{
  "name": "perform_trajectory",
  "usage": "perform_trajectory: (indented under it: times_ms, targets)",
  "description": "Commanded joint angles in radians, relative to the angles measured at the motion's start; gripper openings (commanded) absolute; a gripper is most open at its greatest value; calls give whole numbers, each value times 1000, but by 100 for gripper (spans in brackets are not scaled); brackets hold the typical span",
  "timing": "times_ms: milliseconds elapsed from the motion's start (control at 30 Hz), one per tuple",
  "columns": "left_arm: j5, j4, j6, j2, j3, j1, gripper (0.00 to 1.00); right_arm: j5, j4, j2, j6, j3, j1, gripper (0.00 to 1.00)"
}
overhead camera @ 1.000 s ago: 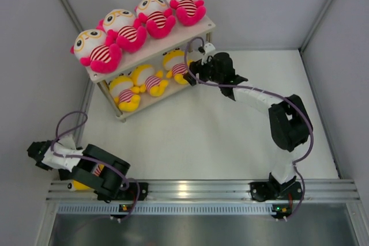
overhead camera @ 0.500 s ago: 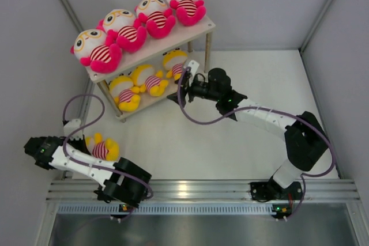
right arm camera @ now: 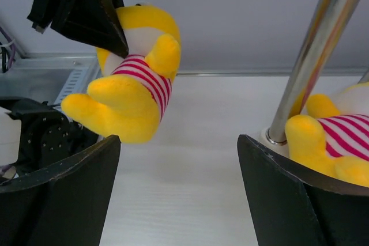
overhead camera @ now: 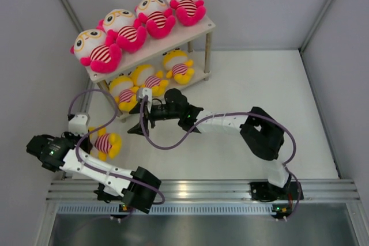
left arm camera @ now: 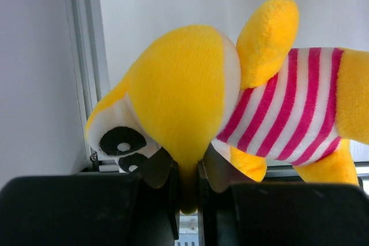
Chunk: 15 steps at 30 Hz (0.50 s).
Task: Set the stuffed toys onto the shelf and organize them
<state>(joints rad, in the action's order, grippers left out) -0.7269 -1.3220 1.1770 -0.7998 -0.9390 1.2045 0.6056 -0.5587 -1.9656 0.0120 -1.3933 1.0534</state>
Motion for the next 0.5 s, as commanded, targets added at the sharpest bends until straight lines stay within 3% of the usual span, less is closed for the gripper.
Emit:
perform_trajectory:
  times_ms: [0, 133, 467]
  targets:
    - [-69, -187, 29, 20, -37, -3, 0, 6, -92, -65, 111, -99, 36, 83]
    - [-68, -187, 38, 16, -29, -3, 0, 57, -125, -131, 164, -153, 62, 84]
    - [-71, -187, 49, -4, -23, -3, 0, 17, -107, -237, 233, -268, 105, 83]
